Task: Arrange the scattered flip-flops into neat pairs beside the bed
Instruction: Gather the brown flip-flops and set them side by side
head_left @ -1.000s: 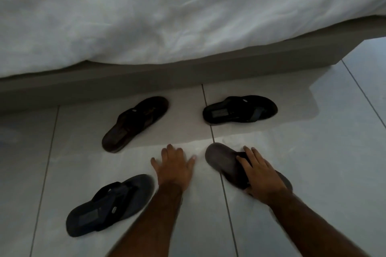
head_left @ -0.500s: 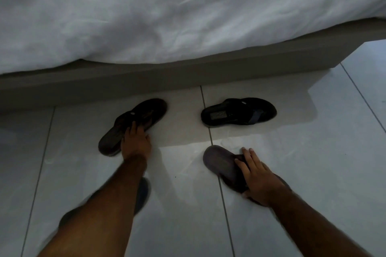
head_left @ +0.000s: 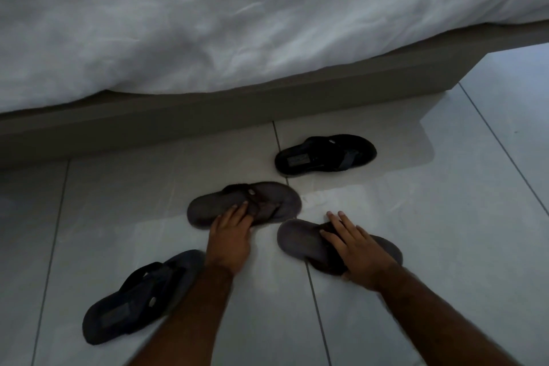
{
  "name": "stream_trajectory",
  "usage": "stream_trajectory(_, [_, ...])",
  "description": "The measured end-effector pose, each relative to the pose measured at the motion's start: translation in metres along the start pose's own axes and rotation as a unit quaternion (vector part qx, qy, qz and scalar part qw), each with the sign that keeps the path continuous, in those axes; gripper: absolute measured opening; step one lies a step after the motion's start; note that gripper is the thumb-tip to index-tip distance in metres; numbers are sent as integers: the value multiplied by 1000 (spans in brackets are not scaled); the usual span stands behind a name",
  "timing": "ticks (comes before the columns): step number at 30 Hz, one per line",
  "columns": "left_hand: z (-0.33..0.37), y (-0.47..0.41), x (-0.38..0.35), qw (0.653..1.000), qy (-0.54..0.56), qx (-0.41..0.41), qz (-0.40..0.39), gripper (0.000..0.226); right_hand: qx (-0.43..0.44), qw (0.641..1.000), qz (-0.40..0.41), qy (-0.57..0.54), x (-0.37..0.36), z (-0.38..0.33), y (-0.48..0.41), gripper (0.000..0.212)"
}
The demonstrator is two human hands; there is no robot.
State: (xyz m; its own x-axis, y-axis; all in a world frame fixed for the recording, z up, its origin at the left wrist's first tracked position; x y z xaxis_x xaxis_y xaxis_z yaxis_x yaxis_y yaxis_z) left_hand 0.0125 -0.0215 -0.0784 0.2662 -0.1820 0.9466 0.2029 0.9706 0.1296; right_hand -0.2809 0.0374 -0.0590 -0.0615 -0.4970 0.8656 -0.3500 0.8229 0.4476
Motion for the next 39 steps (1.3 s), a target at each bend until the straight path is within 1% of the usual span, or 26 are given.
stream_trajectory(4, [41,-17,-8,999,7,-41,-9,41,5,1000,13,-1,0,7,5,107])
stream_trajectory(7, [69,-30,-12,996,13,-77,-31,39,-6,999,29,31,5,10,6,105])
stream_trajectory(9, [87,-38,-14,994,21,-95,-54,40,-33,997,56,31,10,9,8,102])
stream_trajectory(11, [104,-44,-16,991,28,-106,-81,43,-86,993,80,5,15,9,11,104])
stream_trajectory(13, [118,-44,-19,987,32,-121,-105,46,-122,988,94,-10,18,10,14,114])
stream_trajectory(16, [135,-48,-22,980,40,-139,-139,46,-119,989,87,1,22,14,13,138])
stream_trajectory(18, [141,-57,-19,974,62,-141,-167,44,-112,990,82,6,24,19,10,149])
stream_trajectory(19, [141,-63,-15,973,94,-132,-165,41,-106,991,77,9,24,22,8,151])
stream_trajectory(20, [139,-71,-10,974,129,-121,-138,37,-99,993,71,10,23,25,6,152])
stream_trajectory(21, [134,-80,-5,978,151,-113,-84,32,-92,994,65,7,21,28,4,153])
stream_trajectory(23, [122,-99,4,985,142,-98,23,31,-88,994,54,-24,17,31,0,155])
stream_trajectory(24, [115,-109,7,987,122,-91,44,37,-88,994,53,-45,14,32,-2,157])
stream_trajectory(25, [109,-119,7,991,91,-87,33,46,-85,993,53,-60,12,33,-3,159])
stream_trajectory(27, [99,-135,3,996,22,-81,-43,61,-76,993,60,-71,11,36,-4,161])
stream_trajectory(29, [91,-143,-2,990,-25,-76,-114,71,-68,993,63,-73,10,37,-4,162])
stream_trajectory(32, [78,-144,-3,988,-40,-68,-130,81,-69,992,69,-83,11,37,-5,161])
stream_trajectory(36, [43,-148,16,989,-35,2,-143,90,-70,991,67,-97,11,37,-6,161])
stream_trajectory(39, [5,-145,33,985,-49,32,-163,93,-74,989,69,-108,9,39,-5,162])
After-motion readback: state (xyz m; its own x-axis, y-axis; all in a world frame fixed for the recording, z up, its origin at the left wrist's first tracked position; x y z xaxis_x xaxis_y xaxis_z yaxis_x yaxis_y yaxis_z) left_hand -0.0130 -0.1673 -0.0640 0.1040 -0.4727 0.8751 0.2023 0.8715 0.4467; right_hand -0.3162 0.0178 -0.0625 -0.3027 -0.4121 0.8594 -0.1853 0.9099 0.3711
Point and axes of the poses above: each hand's wrist, its own y-axis away from the middle knuckle, its own x-axis out of the back of the hand, z = x × y, the point moved 2 cm from there along -y, towards the middle knuckle, and after that the axes turned 7 degrees about z, right-handed, at the moved point
